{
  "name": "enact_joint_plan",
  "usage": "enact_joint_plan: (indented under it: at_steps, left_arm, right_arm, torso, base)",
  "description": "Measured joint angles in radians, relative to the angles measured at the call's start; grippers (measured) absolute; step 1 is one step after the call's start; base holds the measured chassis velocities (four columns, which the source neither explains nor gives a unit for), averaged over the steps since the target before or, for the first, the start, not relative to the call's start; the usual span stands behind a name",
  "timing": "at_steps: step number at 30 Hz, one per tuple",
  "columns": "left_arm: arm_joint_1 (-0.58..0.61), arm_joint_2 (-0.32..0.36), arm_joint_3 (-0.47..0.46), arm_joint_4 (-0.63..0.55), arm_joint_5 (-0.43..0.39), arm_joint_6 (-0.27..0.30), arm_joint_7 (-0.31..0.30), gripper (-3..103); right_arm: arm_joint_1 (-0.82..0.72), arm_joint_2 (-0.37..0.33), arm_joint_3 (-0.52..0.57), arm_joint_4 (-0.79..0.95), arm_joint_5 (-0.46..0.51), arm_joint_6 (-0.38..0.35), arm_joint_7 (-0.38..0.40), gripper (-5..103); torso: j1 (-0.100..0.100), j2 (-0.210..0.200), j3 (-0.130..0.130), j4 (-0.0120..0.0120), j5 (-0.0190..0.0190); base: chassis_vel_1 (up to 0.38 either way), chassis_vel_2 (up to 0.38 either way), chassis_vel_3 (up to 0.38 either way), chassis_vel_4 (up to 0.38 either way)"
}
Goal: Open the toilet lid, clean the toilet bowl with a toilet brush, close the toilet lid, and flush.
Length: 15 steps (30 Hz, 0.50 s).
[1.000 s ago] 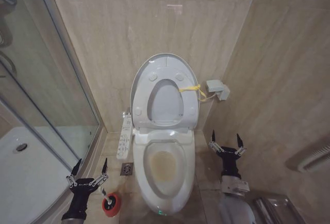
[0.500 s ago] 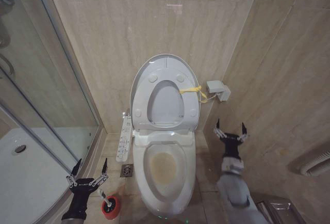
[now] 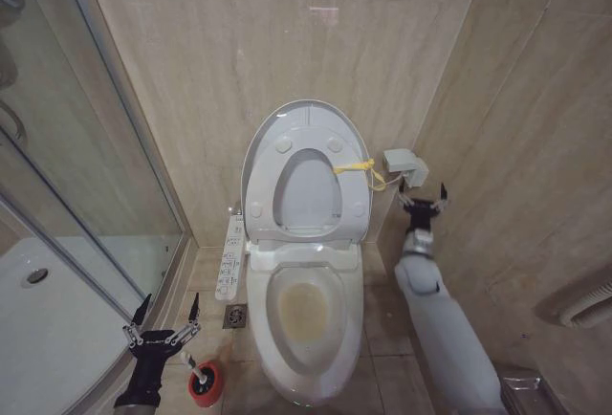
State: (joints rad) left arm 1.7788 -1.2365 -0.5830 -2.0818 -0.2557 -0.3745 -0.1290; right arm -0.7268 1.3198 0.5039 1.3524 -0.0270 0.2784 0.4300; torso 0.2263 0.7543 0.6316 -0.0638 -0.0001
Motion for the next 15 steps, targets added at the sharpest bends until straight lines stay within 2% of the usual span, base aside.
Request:
enact_joint_plan:
  at_steps: [8, 15]
  left_arm:
    - [0.000, 0.000, 0.000, 0.000, 0.000, 0.000, 0.000, 100]
    - [0.000, 0.000, 0.000, 0.000, 0.000, 0.000, 0.000, 100]
  right_arm:
    - [0.136, -0.007, -0.049, -0.091, -0.004, -0.007, -0.006, 100]
    - [0.186, -0.008, -0.114, -0.120, -0.005, -0.021, -0.007, 100]
  torso:
    - [0.000, 0.000, 0.000, -0.0002, 0.0002]
    - [0.000, 0.000, 0.000, -0.0004, 0.0000]
  base:
    - [0.000, 0.000, 0.000, 0.000]
    - [0.000, 0.000, 0.000, 0.000]
